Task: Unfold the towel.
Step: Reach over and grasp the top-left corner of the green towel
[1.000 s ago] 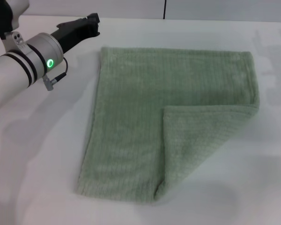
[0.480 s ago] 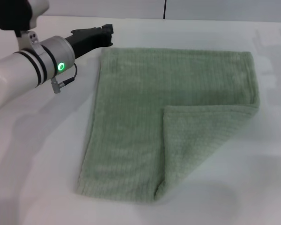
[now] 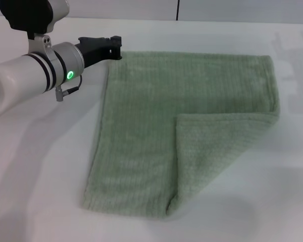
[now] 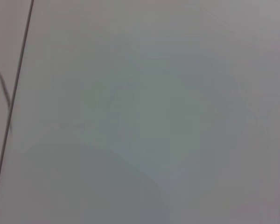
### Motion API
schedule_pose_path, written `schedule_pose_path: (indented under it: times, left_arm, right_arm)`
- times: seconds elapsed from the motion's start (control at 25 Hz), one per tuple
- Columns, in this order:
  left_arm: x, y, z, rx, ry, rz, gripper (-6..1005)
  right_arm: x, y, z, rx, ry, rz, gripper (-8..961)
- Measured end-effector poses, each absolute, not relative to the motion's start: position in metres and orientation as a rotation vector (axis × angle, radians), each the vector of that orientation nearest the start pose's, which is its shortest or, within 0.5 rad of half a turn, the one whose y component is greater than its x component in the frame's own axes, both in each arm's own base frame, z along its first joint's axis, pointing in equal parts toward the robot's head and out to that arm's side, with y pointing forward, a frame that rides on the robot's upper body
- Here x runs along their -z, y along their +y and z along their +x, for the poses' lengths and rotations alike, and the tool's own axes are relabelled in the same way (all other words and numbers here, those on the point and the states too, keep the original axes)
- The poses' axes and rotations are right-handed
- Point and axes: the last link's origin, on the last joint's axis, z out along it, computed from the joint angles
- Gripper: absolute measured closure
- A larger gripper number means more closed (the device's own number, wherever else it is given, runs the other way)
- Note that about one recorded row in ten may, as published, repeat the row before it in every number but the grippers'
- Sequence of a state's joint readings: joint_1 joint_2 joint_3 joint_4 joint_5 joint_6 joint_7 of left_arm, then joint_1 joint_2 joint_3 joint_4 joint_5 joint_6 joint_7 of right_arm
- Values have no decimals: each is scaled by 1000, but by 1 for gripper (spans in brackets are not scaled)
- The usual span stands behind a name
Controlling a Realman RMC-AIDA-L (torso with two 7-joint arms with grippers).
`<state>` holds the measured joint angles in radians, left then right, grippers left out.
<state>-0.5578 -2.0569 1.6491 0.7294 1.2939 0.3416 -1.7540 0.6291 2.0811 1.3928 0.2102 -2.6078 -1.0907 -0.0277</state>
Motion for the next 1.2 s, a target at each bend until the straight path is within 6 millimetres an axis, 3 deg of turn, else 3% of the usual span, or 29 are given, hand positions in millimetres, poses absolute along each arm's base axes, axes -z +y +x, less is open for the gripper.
schedule_pose_path:
  times: [1.2]
  left_arm:
    - [67, 435, -222, 167, -1028, -2168, 1000]
  right_arm:
    - [-25, 409, 263, -734, 328, -1454, 252]
